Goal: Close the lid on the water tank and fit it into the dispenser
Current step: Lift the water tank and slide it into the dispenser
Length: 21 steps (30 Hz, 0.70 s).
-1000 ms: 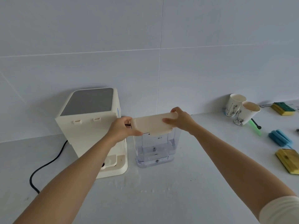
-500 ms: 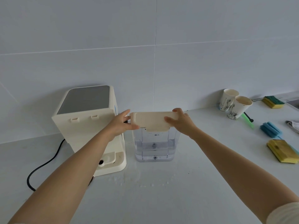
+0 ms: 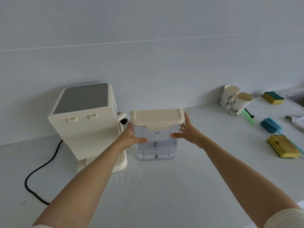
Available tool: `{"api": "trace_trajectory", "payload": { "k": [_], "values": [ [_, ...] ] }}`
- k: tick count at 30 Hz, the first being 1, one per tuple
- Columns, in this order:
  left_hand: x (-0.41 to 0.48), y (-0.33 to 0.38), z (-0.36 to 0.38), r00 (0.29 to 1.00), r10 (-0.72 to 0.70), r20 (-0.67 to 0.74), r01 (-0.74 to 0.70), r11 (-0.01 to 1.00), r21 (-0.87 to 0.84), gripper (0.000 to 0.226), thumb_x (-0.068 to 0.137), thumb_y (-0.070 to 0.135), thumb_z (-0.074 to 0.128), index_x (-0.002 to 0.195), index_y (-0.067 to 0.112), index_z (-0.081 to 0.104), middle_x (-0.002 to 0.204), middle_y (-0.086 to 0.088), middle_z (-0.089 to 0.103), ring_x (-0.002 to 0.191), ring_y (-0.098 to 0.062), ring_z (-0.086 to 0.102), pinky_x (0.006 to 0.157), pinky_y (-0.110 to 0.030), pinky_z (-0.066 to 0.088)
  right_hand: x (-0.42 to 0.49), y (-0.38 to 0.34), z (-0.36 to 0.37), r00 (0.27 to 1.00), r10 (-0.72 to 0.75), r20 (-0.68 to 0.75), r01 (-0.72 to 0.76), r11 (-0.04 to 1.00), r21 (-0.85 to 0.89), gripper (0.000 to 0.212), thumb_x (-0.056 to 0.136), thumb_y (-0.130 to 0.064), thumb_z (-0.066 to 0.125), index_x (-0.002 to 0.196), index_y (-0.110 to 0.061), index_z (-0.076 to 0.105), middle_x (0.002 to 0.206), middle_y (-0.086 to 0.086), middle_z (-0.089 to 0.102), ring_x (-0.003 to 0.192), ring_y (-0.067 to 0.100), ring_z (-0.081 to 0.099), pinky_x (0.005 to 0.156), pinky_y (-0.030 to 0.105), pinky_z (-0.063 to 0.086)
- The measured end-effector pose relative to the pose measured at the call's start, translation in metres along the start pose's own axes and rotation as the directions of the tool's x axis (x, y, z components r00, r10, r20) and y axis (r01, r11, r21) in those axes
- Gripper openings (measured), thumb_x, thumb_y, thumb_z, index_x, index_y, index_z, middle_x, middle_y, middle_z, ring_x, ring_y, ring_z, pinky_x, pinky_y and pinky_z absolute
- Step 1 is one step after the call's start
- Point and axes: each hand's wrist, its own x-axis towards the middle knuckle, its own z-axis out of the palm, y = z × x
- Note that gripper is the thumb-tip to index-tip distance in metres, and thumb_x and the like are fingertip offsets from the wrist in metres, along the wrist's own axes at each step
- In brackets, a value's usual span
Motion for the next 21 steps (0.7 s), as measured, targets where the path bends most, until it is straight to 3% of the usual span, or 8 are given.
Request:
{"api": "trace_trajectory", "payload": {
  "k": [5,9,21],
  "values": [
    [0.004,-0.002,0.003,0.998,-0.022,-0.056,0.024,0.999,0.040,0.092,0.068,0.012,0.078,0.141,0.019,0.023,0.127,0.013,0.033,0.119,-0.005,0.030,0.098,-0.023,0.025,0.007,0.012,0.013,1.000,0.018,-0.002,-0.018,0.999,-0.029,0.108,0.065,-0.011,0.079,0.145,-0.024,0.007,0.151,0.005,0.029,0.139,0.026,0.027,0.115,0.044,0.027],
    [0.007,-0.007,0.002,0.994,-0.026,-0.107,0.032,0.998,0.050,0.093,0.064,0.019,0.081,0.140,0.019,0.027,0.141,0.001,0.042,0.132,-0.018,0.037,0.101,-0.028,0.030,0.016,0.018,0.018,0.996,0.063,-0.056,-0.067,0.995,-0.067,0.118,0.054,-0.022,0.084,0.145,-0.024,0.009,0.150,0.007,0.031,0.137,0.028,0.031,0.113,0.050,0.029],
    [-0.002,-0.003,0.000,0.991,0.001,-0.133,0.016,0.992,0.126,0.087,0.065,0.021,0.081,0.138,0.018,0.033,0.140,-0.003,0.043,0.132,-0.022,0.037,0.108,-0.034,0.031,0.011,0.018,0.021,0.991,0.050,-0.124,-0.062,0.994,-0.094,0.109,0.053,-0.014,0.085,0.142,-0.017,0.023,0.143,0.006,0.042,0.132,0.026,0.039,0.110,0.046,0.035]
  ]
}}
